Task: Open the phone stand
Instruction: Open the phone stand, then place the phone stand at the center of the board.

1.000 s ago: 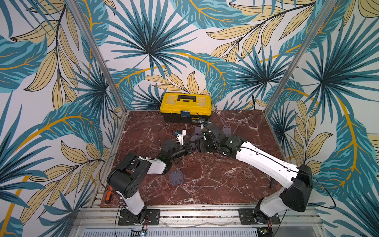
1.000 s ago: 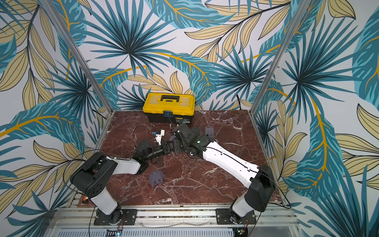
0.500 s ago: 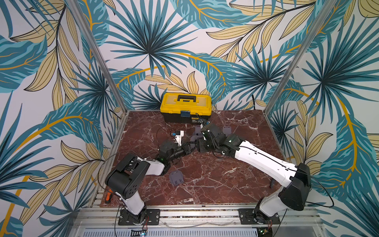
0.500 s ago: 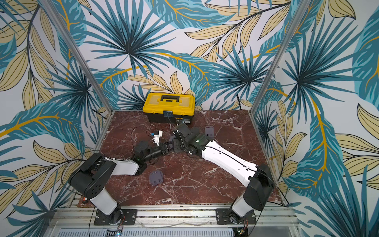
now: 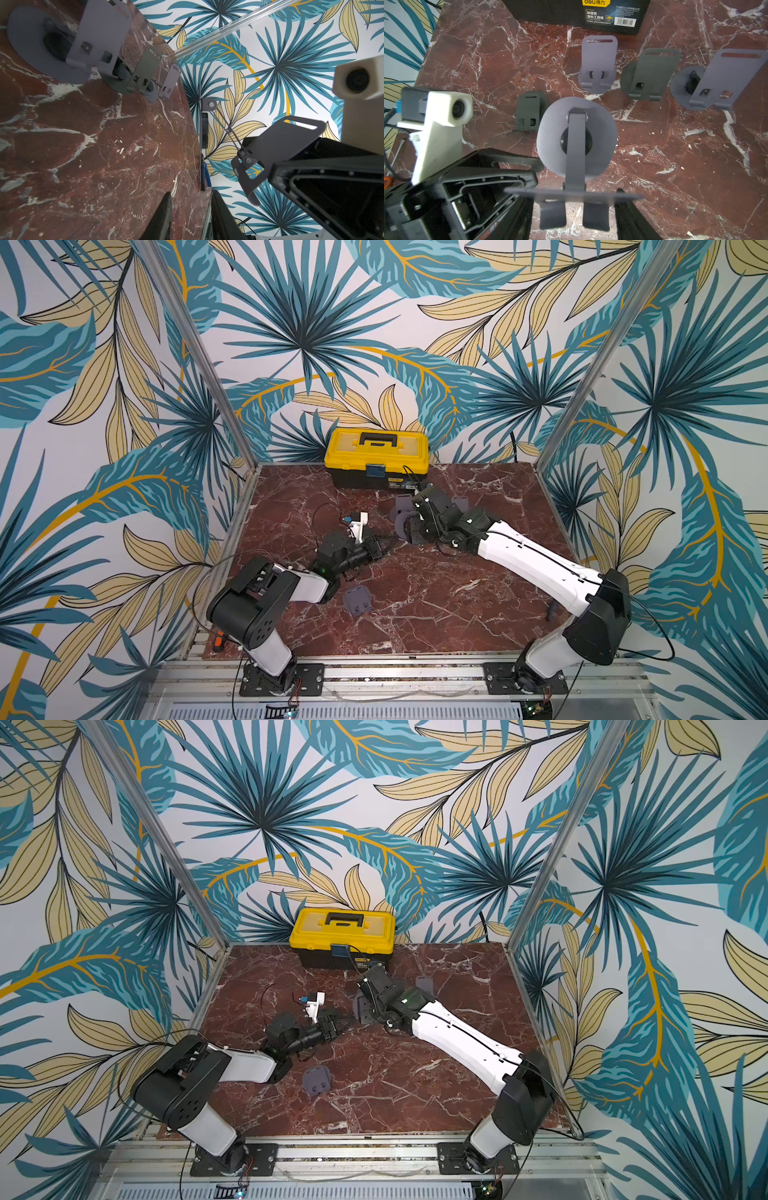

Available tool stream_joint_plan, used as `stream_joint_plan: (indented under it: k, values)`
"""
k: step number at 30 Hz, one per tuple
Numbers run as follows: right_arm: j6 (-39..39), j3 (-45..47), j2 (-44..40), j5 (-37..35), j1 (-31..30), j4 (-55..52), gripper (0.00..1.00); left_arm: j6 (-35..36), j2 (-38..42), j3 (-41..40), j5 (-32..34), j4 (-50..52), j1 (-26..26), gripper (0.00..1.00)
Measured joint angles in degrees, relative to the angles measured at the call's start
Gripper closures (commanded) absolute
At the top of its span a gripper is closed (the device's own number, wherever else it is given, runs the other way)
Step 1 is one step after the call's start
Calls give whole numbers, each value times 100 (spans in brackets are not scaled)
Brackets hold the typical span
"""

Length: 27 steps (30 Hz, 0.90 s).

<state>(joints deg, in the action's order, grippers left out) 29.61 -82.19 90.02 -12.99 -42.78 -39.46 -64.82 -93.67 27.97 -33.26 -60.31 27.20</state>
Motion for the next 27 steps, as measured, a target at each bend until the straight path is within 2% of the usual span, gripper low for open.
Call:
stream_joint_plan:
  k: [10, 17, 27]
  values:
    - [-160, 168, -470, -245, 555, -205, 55, -2, 57, -24, -2, -4, -66, 67]
    - [-417, 527, -951, -498, 1351, -363, 55, -20, 57, -17, -4, -4, -74, 67]
    - [-925, 968, -1019, -752, 2509, -367, 56, 33, 114, 192, -24, 280, -87, 67]
